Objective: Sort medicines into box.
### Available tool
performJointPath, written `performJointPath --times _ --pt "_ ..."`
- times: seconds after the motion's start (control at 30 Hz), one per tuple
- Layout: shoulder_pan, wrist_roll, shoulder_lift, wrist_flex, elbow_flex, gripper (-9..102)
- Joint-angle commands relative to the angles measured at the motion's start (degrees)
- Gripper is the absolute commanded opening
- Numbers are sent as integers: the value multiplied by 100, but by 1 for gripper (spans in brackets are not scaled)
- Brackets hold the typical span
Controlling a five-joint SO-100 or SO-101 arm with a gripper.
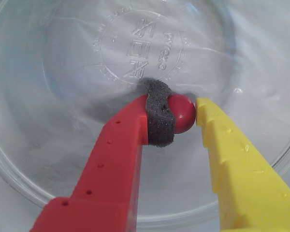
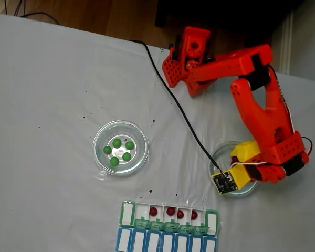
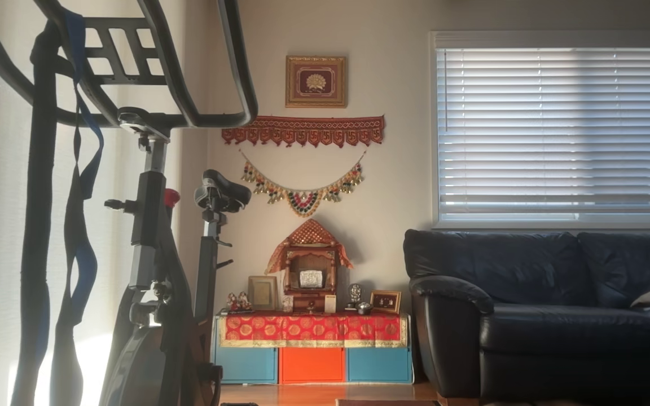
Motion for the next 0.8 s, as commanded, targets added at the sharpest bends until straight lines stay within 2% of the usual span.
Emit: performJointPath --times 0.0,0.43,0.6,0.77 --pt "387 -281 958 -132 -475 1" --pt "1125 -949 1222 378 -1380 1" --pt "1292 -686 1521 677 -1758 1" --pt "1723 -413 2021 501 -1837 1"
